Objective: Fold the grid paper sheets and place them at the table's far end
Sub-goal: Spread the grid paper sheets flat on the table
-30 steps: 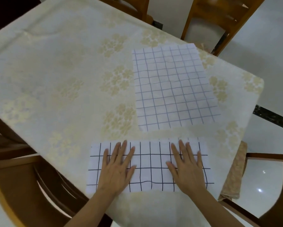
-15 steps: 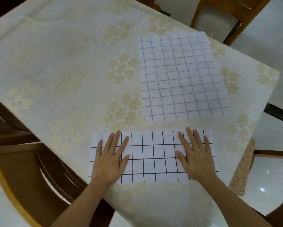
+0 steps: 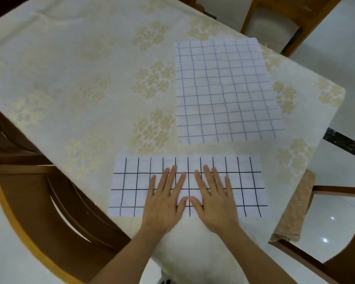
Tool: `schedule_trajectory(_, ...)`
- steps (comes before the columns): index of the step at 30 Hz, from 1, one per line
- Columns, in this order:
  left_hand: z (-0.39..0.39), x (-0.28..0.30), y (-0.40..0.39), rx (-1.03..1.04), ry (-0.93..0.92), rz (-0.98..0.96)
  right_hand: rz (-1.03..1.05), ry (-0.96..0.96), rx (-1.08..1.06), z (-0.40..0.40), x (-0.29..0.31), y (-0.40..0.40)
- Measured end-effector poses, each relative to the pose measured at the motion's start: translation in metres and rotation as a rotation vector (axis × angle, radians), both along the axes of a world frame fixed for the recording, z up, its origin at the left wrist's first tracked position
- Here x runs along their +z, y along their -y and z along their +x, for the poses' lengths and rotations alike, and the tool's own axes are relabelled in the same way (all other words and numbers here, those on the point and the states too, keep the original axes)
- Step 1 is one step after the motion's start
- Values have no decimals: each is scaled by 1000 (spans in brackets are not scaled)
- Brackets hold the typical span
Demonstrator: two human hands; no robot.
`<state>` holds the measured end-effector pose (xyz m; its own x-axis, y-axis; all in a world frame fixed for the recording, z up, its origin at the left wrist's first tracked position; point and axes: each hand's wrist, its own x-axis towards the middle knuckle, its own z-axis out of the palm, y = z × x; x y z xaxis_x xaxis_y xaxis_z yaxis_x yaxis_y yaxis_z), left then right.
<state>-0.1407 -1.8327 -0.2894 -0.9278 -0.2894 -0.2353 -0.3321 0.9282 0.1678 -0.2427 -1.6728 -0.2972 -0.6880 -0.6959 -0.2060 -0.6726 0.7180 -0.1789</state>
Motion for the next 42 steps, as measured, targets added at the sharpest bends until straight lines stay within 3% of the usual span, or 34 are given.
schedule_trajectory(4, 12, 3, 16, 25, -10, -15, 23, -39, 33, -16, -1, -29)
schedule_trajectory(10, 34, 6, 61, 169, 12, -43, 6, -55, -83, -40, 3, -61)
schedule_trajectory(22, 20, 0, 73, 204, 5, -38, 27, -73, -149, -79, -5, -42)
schedule_trajectory(42, 22, 7, 70, 217, -33, 7, -30, -56, -165, -70, 4, -45)
